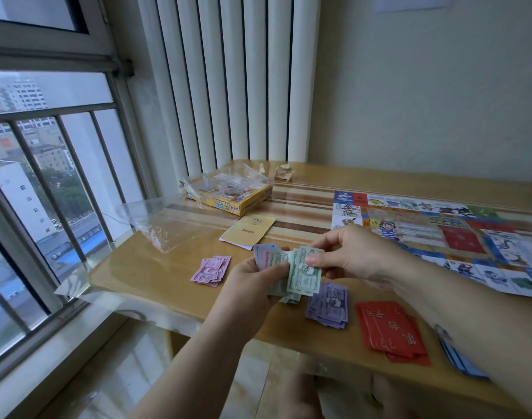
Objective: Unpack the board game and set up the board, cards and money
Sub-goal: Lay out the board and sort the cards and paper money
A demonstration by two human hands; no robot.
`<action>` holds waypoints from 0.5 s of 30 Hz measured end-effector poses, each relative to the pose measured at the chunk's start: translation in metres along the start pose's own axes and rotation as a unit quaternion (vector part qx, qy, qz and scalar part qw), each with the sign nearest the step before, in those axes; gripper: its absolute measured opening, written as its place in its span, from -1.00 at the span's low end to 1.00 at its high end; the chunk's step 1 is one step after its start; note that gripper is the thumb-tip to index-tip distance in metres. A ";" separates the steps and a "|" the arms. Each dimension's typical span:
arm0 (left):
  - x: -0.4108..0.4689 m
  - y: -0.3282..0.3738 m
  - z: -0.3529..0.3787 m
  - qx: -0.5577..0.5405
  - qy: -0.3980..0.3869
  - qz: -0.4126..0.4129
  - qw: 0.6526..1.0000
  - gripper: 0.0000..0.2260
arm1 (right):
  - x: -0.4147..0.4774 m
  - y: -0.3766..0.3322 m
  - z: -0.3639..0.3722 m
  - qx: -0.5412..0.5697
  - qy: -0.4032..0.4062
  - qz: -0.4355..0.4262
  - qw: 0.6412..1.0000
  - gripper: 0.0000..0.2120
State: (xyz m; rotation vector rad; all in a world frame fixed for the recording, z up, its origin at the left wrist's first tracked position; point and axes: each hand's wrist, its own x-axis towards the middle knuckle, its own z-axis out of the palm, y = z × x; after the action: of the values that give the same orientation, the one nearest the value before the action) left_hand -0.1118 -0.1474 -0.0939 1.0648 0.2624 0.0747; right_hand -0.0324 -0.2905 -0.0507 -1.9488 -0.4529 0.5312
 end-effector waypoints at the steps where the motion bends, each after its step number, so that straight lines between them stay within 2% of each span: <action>1: 0.000 0.000 0.001 0.005 -0.001 0.002 1.000 -0.91 | -0.001 0.000 0.001 0.008 -0.004 0.001 1.000 -0.90; 10: 0.007 -0.002 0.004 0.032 0.027 0.006 0.999 -0.85 | 0.003 -0.001 0.006 0.063 -0.030 0.022 0.997 -0.88; 13: 0.006 -0.001 0.007 -0.005 0.020 -0.033 0.999 -0.89 | 0.008 0.000 0.008 0.074 -0.023 0.038 0.996 -0.89; 15: 0.006 0.001 0.005 -0.060 0.018 -0.082 0.995 -0.85 | 0.011 0.001 0.006 0.057 -0.004 0.041 0.998 -0.88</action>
State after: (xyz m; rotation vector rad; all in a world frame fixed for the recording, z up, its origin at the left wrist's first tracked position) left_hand -0.1050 -0.1506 -0.0919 0.9202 0.3721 -0.0379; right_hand -0.0270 -0.2806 -0.0560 -1.8631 -0.3417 0.6049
